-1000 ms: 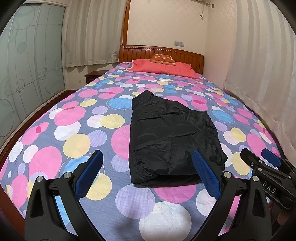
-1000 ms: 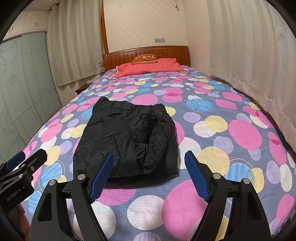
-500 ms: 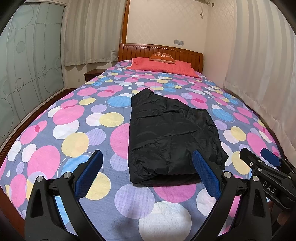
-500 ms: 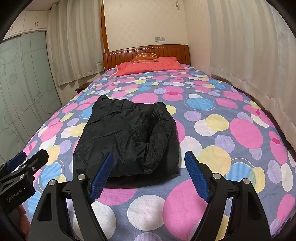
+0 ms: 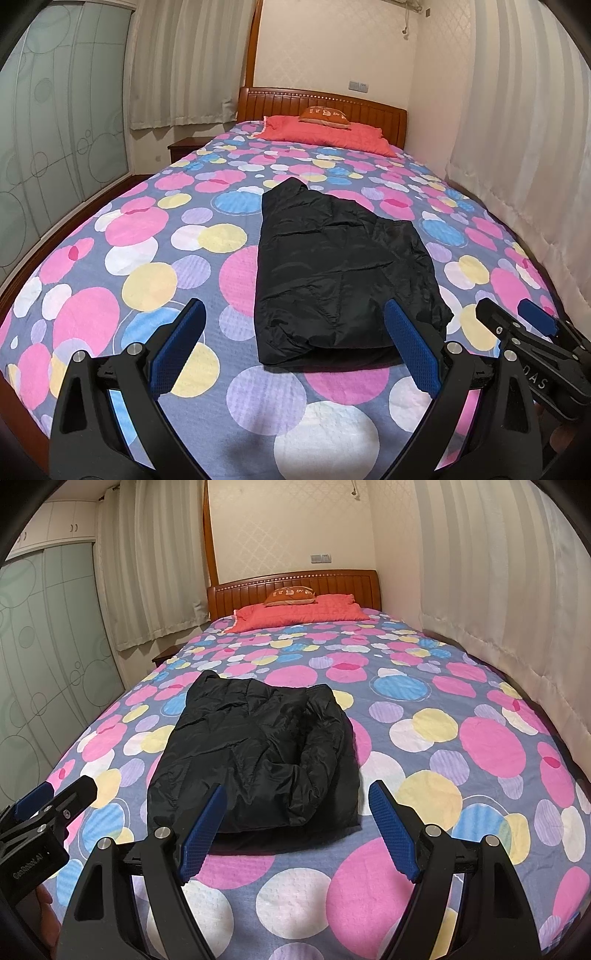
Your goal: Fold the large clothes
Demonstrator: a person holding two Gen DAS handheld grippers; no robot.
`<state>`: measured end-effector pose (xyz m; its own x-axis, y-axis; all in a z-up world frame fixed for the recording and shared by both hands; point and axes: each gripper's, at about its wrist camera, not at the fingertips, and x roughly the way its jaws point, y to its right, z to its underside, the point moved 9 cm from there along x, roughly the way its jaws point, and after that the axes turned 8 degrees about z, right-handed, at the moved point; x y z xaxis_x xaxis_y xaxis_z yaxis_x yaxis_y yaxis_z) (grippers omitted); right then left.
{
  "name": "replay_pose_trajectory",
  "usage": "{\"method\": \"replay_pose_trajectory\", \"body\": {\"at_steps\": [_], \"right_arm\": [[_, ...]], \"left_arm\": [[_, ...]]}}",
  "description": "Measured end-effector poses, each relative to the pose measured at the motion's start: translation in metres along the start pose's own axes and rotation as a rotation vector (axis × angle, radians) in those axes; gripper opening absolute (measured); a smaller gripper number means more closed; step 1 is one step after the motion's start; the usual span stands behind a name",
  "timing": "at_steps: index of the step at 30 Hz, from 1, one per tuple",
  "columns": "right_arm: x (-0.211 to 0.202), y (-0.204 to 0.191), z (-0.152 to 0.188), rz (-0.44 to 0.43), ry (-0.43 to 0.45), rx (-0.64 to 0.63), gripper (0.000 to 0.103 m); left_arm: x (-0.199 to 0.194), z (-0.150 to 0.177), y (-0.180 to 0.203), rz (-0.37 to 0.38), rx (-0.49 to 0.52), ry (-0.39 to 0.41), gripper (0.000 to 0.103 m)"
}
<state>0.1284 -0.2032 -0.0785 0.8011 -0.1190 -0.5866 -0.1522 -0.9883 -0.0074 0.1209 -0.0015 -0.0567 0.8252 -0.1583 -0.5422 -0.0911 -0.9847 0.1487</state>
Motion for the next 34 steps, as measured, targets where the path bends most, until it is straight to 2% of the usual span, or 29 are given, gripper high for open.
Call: {"method": "replay_pose_trajectory", "body": {"at_steps": [8, 12, 14, 20, 22, 24, 29, 34], "right_arm": [[0.0, -0.001, 0.0, 0.0, 0.0, -0.001, 0.078], [0.0, -0.001, 0.001, 0.001, 0.0, 0.0, 0.078], [-0.001, -0.001, 0.001, 0.001, -0.002, -0.001, 0.078], [0.0, -0.002, 0.006, -0.002, -0.013, -0.005, 0.078], [0.001, -0.002, 0.008, -0.003, -0.018, -0.004, 0.078], [0.006, -0.001, 0.009, -0.005, -0.024, -0.004, 0.078], [0.018, 0.004, 0.01, -0.005, -0.044, -0.001, 0.078], [0.037, 0.036, 0.01, 0.042, -0.062, 0.043, 0.078]], "left_arm": [[-0.002, -0.001, 0.003, -0.016, 0.019, -0.006, 0.097], [-0.004, -0.004, 0.005, -0.022, 0.039, 0.019, 0.097], [-0.004, -0.005, 0.005, -0.023, 0.05, 0.021, 0.101], [0.004, -0.002, 0.003, 0.021, 0.019, 0.015, 0.101], [0.008, 0.004, -0.004, -0.024, -0.005, -0.009, 0.101], [0.013, 0.008, -0.005, -0.016, -0.001, -0.024, 0.101], [0.022, 0.008, -0.018, -0.078, -0.002, -0.006, 0.101], [0.05, 0.017, -0.056, -0.129, -0.039, -0.081, 0.101]]}}
